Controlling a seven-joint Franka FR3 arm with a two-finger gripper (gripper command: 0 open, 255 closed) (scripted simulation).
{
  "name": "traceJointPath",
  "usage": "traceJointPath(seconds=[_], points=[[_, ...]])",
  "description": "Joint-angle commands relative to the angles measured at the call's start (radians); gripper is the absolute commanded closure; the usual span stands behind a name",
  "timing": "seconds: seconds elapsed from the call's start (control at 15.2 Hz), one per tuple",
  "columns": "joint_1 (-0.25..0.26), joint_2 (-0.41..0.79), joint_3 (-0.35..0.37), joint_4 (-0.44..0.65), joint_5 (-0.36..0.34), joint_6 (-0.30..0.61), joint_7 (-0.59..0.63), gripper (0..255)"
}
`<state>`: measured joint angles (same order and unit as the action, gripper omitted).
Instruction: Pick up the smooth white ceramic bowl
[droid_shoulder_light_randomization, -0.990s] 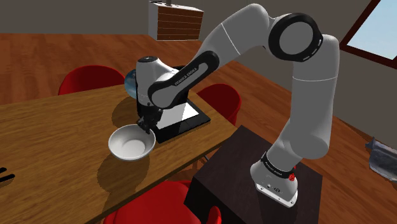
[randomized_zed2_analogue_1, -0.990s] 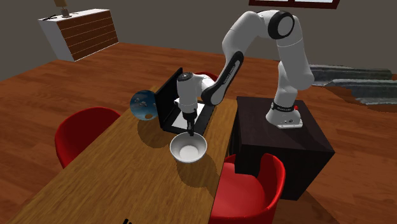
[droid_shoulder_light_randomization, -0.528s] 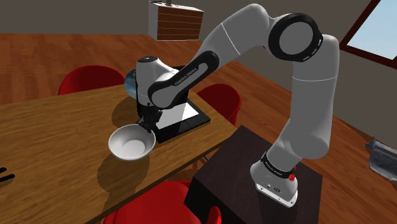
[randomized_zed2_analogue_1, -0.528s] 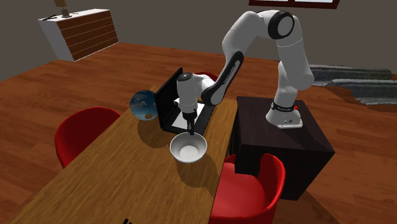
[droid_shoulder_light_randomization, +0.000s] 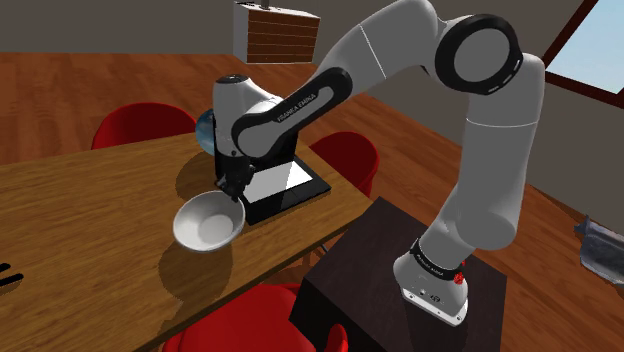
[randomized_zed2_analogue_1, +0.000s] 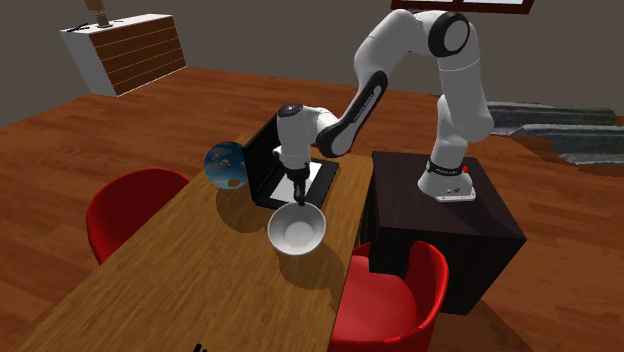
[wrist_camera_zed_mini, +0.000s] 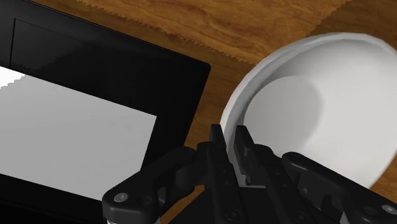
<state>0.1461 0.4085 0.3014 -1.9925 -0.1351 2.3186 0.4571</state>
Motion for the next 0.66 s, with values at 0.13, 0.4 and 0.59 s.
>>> traceJointPath(seconds=[0.13,0.4,0.59], points=[[-0.006,-0.036,0.008,0.007,0.015,-0.042,-0.009,255],[-0.012,-0.070,0.015,0.019,0.029,-0.086,-0.018,255],[-0.013,-0.080,0.016,0.022,0.033,-0.098,-0.020,255]])
